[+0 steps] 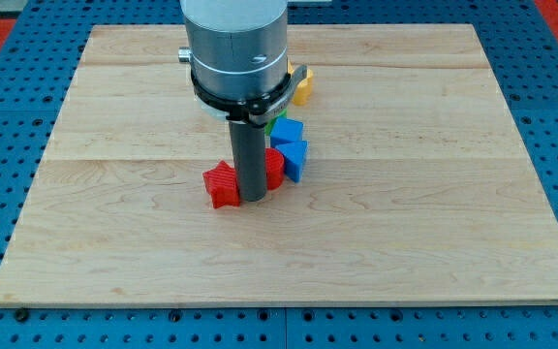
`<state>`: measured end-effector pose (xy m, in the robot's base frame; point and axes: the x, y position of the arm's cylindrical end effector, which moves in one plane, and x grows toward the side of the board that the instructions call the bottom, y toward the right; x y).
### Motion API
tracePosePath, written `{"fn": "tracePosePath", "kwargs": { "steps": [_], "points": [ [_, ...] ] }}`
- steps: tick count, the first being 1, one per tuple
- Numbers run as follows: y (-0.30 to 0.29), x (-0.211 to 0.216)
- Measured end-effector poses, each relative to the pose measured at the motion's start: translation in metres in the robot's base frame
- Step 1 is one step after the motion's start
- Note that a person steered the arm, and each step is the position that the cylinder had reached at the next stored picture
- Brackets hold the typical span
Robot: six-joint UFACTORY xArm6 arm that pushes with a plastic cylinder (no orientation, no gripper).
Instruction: Place the red star to the top left of the red circle
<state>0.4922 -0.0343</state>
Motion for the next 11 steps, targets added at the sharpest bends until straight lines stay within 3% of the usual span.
{"fn": "tracePosePath", "kwargs": {
  "steps": [1, 2, 5, 11],
  "points": [
    [0.000, 0.004],
    [0.000, 0.035],
    [-0.035, 0.037],
    [-0.035, -0.014]
  ]
}}
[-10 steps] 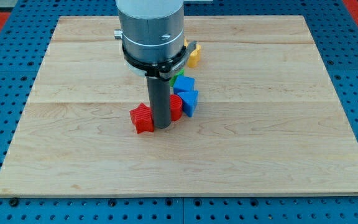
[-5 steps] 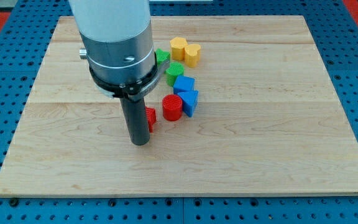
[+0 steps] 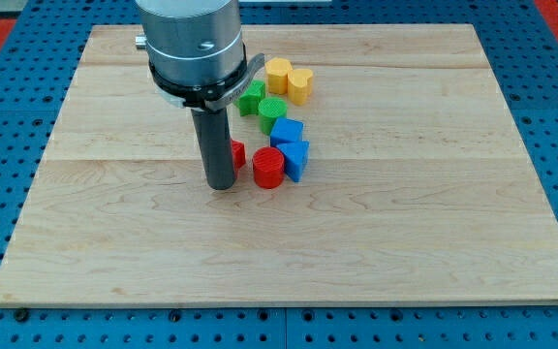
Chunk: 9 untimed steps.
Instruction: Place the red star to the top left of the red circle
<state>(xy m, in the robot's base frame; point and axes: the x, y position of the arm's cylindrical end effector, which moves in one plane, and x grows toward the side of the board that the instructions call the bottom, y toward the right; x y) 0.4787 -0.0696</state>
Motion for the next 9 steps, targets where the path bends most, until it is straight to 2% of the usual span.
{"fn": "tracePosePath", "kwargs": {
  "steps": [1, 2, 3, 4, 5, 7, 9],
  "points": [
    [-0.001, -0.001],
    [-0.029, -0.016],
    [-0.069, -0.060],
    [-0.086, -0.082],
    [-0.087, -0.077],
    [-0.089, -0.032],
    [-0.089, -0.044]
  ]
}}
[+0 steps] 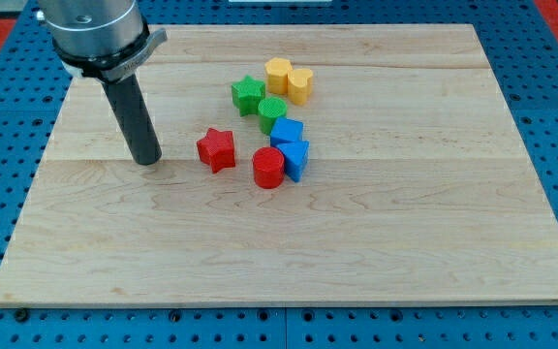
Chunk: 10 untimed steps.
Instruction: Place the red star to the top left of the red circle
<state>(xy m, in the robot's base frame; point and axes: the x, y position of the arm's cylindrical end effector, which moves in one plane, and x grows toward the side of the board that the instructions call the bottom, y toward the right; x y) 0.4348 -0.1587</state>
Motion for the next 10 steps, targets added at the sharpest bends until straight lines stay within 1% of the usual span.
{"fn": "tracePosePath", "kwargs": {
  "steps": [1, 2, 3, 5, 6, 10],
  "points": [
    [0.001, -0.023],
    [0.003, -0.023],
    [0.021, -0.022],
    [0.030, -0.022],
    [0.045, -0.022],
    [0.049, -0.007]
  ]
}}
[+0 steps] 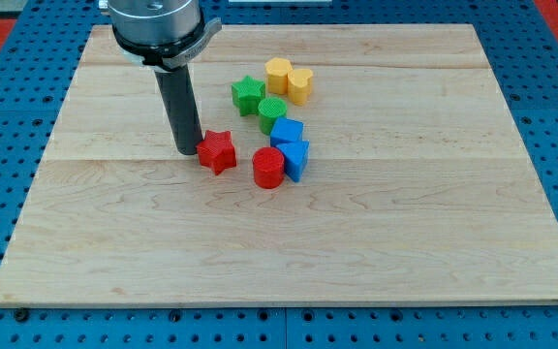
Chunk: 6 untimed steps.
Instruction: Place the red star to the top left of the red circle
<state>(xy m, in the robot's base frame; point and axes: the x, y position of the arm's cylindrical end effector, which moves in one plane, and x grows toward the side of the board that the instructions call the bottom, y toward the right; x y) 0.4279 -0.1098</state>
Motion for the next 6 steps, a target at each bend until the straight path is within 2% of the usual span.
{"fn": "tracePosePath", "kwargs": {
  "steps": [3, 5, 6],
  "points": [
    [0.012, 0.001],
    [-0.058, -0.036],
    [-0.058, -0.036]
  ]
}}
